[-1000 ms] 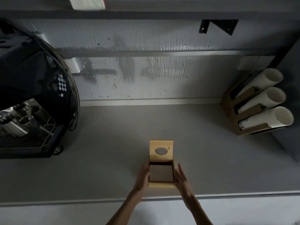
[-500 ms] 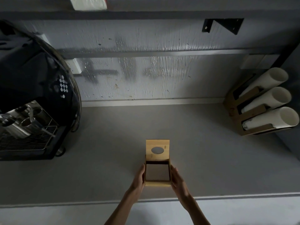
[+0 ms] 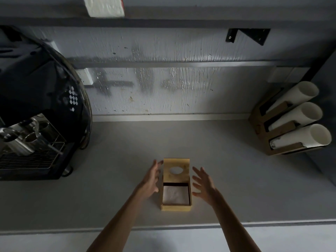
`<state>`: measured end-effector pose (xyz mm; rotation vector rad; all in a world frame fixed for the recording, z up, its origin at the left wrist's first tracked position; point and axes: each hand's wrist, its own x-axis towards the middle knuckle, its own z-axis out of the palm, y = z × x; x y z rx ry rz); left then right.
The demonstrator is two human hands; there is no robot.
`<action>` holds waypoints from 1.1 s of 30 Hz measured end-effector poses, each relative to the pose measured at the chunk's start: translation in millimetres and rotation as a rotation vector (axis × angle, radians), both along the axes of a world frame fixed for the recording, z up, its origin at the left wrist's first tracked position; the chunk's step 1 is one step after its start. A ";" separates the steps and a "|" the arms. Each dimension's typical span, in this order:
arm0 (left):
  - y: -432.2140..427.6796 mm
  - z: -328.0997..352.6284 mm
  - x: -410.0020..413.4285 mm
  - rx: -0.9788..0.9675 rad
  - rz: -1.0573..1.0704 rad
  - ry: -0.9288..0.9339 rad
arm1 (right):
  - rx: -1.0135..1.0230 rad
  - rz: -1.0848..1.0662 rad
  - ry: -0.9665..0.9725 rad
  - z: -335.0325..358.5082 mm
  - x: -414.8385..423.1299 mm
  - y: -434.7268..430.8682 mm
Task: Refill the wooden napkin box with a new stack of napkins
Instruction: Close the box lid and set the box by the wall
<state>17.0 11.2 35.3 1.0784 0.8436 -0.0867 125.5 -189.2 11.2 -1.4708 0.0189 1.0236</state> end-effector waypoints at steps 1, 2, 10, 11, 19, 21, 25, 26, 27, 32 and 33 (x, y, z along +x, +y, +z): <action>2.6 1.6 3.8 -0.024 -0.006 -0.003 | -0.003 0.020 0.014 1.4 3.3 4.2; 3.4 1.7 6.1 -0.062 -0.018 -0.003 | 0.005 0.037 0.025 2.0 4.7 7.6; -8.6 -16.0 -21.9 -0.050 -0.095 -0.076 | 0.065 0.050 0.140 -19.6 -2.9 -3.4; -11.3 -21.3 -28.2 -0.050 -0.113 -0.097 | 0.064 0.085 0.103 -23.0 -6.2 -7.3; -30.6 -50.4 -47.2 0.134 -0.068 -0.092 | -0.030 -0.005 -0.194 -50.4 -30.9 -5.6; -29.6 -53.2 -45.6 0.158 -0.080 -0.082 | -0.053 0.010 -0.252 -57.9 -30.5 -5.0; -30.0 -56.4 -44.3 0.205 -0.086 -0.094 | -0.110 0.021 -0.373 -75.5 -28.2 -8.2; -30.8 -56.8 -44.5 0.212 -0.083 -0.092 | -0.120 0.024 -0.393 -76.2 -29.5 -8.2; -31.0 -57.6 -44.6 0.216 -0.080 -0.086 | -0.127 0.021 -0.411 -74.9 -30.6 -7.9; -31.0 -62.7 -43.6 0.238 -0.049 -0.033 | -0.170 0.016 -0.486 -60.6 -37.1 -6.2; -30.8 -63.0 -43.2 0.234 -0.045 -0.025 | -0.177 0.021 -0.493 -59.4 -37.7 -5.9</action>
